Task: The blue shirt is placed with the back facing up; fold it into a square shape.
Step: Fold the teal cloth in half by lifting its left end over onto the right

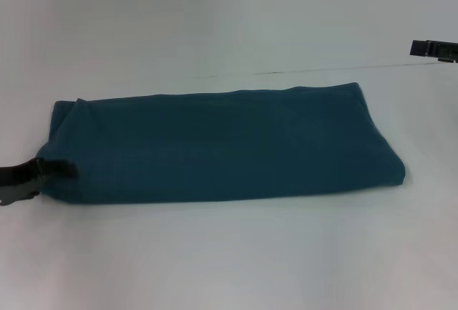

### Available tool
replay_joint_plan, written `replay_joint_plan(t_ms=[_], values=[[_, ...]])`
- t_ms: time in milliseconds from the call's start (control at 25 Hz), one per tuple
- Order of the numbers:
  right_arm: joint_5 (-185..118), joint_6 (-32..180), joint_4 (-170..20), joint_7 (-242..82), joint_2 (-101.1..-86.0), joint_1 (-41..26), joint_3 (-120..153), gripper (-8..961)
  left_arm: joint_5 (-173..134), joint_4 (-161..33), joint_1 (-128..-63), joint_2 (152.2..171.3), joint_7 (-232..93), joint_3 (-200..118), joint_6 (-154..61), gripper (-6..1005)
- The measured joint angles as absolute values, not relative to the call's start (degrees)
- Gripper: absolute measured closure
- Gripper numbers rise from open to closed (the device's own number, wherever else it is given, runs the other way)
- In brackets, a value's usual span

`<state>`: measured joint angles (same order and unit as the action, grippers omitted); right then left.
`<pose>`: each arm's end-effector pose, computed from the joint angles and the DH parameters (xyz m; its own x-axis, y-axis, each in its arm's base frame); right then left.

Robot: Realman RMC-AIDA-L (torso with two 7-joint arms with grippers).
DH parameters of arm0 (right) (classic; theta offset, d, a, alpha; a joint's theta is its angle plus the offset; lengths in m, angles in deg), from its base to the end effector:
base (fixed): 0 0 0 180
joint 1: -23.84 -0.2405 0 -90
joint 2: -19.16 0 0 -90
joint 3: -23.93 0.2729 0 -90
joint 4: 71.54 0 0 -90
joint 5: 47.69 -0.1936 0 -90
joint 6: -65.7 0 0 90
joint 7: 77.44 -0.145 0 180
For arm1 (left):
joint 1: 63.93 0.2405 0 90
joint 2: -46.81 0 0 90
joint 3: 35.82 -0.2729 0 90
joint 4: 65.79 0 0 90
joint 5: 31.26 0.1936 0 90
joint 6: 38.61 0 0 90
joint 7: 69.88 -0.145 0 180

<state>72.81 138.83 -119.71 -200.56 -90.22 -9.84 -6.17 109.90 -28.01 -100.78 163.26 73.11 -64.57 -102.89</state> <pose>0.2998 0.4016 0.1288 0.4100 -0.5839 -0.7007 -0.9094 -0.3203 -0.2653 -0.3302 0.3833 0.0258 0.0293 0.8261 0.5627 0.9878 0.0622 -0.1427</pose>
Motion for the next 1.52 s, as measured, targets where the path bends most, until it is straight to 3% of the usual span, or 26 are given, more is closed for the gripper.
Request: replay_joint_plan(t_ms=[240,640,760,1080,1520], values=[[72.8,138.82,-119.6,-200.21,-90.36,-9.82,-6.13,48,110.16,-27.93,-100.75,163.21,73.04,-64.57,-102.71,313],[72.71,138.83,-119.4,-200.14,-90.44,-9.71,-6.01,49,110.58,-27.73,-100.62,163.17,72.89,-64.3,-102.32,754],[72.69,138.83,-119.3,-200.13,-90.81,-9.69,-5.88,49,110.39,-27.28,-99.88,163.17,72.37,-63.97,-102.44,962],[72.47,138.38,-119.26,-200.04,-92.31,-9.67,-5.67,51,110.1,-23.46,-96.31,163.03,70.21,-62.15,-105.51,962],[72.24,136.15,-117.16,-200.02,-93.3,-10.17,-5.69,53,112.31,-18.24,-92.32,161.69,68.15,-57.41,-109.89,961]])
